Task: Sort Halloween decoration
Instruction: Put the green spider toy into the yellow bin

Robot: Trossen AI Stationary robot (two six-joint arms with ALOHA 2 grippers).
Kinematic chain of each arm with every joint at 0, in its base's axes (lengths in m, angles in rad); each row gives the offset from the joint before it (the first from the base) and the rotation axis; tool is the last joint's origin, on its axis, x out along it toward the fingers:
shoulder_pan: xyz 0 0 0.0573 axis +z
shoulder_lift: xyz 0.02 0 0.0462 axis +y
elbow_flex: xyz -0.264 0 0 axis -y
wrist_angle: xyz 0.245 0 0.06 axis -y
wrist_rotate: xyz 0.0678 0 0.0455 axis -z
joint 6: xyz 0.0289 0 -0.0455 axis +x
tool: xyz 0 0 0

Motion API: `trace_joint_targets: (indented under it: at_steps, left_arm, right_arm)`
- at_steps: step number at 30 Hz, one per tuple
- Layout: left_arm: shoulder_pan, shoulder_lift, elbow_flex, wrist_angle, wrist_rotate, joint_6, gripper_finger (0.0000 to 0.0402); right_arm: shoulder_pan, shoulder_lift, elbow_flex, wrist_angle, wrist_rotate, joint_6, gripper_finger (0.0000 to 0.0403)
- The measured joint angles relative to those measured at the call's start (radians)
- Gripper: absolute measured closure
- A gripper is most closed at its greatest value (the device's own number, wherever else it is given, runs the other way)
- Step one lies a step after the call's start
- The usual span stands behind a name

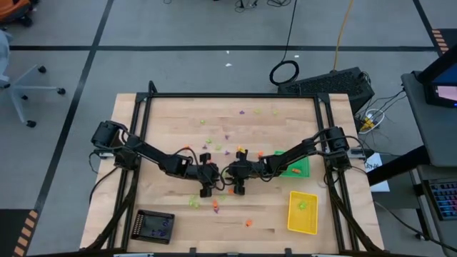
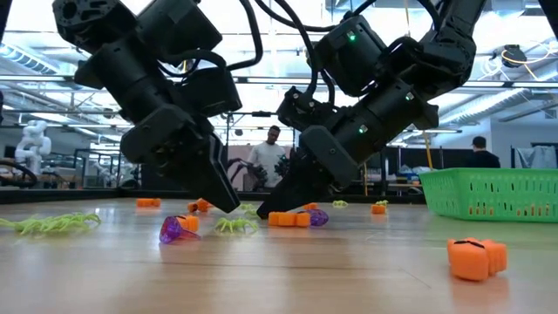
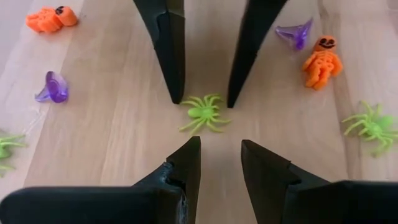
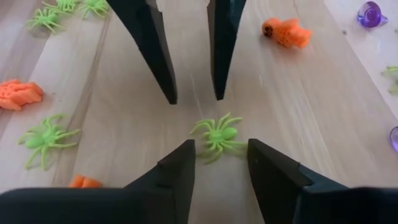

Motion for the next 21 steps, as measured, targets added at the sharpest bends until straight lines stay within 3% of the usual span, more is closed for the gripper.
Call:
trace_joint_targets:
  at_steps: [21]
  left_arm:
    - [0.000, 0.000, 0.000, 0.000, 0.004, 0.000, 0.0285]
  right_arm:
    - [0.000, 0.001, -0.002, 0.024, -0.002, -0.033, 0.0370]
